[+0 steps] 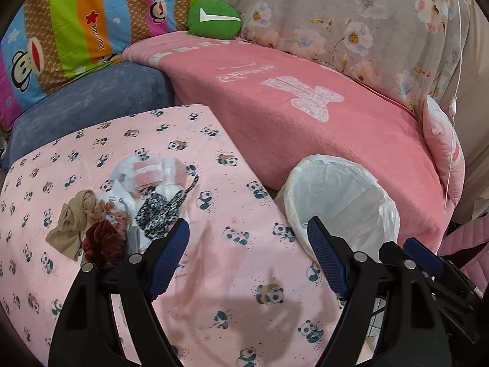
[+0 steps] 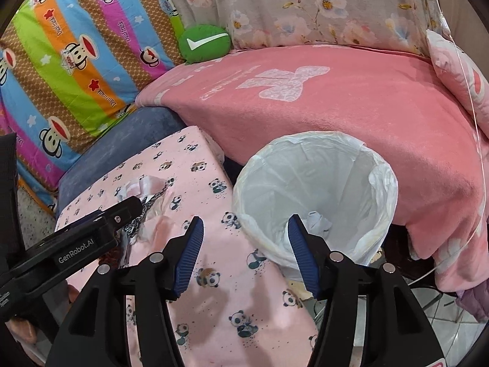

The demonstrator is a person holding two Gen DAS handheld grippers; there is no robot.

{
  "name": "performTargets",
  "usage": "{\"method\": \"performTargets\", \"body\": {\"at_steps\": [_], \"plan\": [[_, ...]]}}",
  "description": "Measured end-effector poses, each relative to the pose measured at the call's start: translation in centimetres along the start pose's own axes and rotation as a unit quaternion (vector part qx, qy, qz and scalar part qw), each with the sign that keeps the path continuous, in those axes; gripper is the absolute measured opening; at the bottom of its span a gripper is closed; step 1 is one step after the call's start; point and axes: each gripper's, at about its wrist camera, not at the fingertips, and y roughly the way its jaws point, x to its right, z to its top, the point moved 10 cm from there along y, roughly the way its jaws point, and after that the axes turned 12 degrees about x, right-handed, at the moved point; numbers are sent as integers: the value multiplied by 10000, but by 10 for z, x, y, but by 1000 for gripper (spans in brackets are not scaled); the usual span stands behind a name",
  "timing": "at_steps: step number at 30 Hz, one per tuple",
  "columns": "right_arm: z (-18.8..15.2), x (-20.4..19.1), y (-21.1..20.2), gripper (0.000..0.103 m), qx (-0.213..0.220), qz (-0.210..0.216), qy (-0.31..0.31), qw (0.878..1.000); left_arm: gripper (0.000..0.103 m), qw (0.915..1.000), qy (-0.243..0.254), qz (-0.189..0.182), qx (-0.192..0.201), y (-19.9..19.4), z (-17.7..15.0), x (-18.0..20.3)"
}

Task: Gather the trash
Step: 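Grasp the dark red scrunchie with the left tool while the right tool grasps the pink cloth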

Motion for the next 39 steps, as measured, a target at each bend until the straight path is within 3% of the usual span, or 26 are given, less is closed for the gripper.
{"method": "performTargets", "body": {"at_steps": [20,36,39], "plan": [[-65,-99,14,62,-606,488,-528,9956,76,9919,-715,1016,-257,-33,-45,-141],[-95,-136,66,62,-980,623,-651,9911,75,9878,-888,1146,-569,-1,-65,-189],[-100,-137,76,62,-1080,610,-645,9902,67,9879,-905,1072,-663,8,-69,-189]]}}
